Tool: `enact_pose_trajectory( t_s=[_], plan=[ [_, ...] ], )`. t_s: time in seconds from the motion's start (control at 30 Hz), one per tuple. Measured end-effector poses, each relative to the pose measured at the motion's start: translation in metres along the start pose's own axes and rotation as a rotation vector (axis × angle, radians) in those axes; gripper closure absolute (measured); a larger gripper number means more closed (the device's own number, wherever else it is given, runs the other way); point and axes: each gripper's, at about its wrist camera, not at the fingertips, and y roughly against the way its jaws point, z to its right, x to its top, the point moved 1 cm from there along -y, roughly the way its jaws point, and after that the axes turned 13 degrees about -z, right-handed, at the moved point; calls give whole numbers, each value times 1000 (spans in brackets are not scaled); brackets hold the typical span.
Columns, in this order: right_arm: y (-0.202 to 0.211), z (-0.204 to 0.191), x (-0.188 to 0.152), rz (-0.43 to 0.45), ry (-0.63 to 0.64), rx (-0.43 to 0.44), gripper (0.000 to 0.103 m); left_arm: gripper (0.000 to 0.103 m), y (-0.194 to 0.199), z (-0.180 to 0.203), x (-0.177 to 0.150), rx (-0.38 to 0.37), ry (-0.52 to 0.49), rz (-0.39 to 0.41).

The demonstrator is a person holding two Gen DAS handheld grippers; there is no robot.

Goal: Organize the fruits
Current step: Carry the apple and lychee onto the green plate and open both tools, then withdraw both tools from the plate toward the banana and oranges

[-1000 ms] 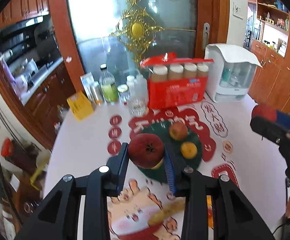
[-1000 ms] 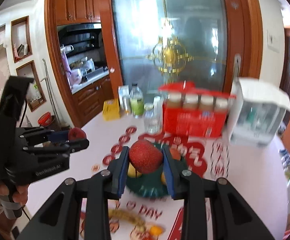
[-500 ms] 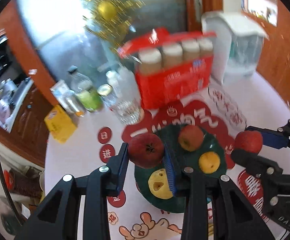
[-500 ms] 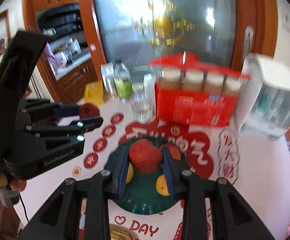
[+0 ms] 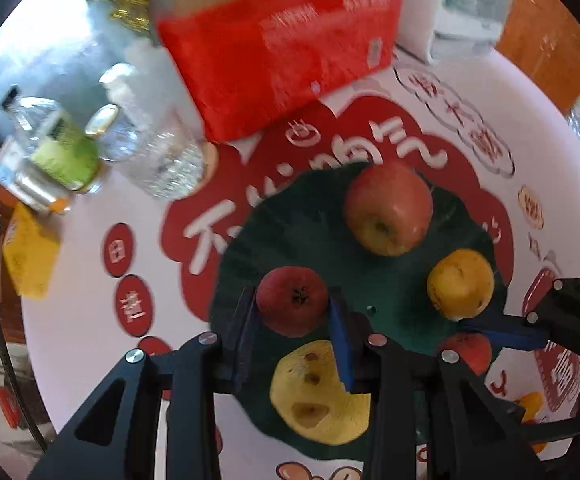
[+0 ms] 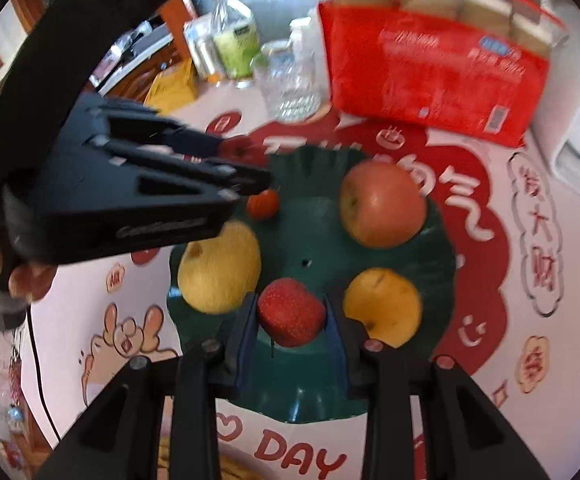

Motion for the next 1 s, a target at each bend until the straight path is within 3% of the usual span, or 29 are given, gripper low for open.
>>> enact_pose_trajectory(
  t_s=[0.23, 0.4, 0.63, 1.0],
  plan=[
    [-25, 1, -5, -26, 21, 10, 70, 70, -29, 7, 7, -23, -47, -52],
    [-36, 9, -8, -47, -9, 26, 70, 69, -30, 5, 9, -54, -33, -36],
    [-35, 20, -9, -46, -69, 120, 65, 43, -26, 8, 3, -40, -33, -19],
    [-8, 8, -20, 11, -46, 79, 62, 32, 3, 11, -24, -40, -3, 19]
  ],
)
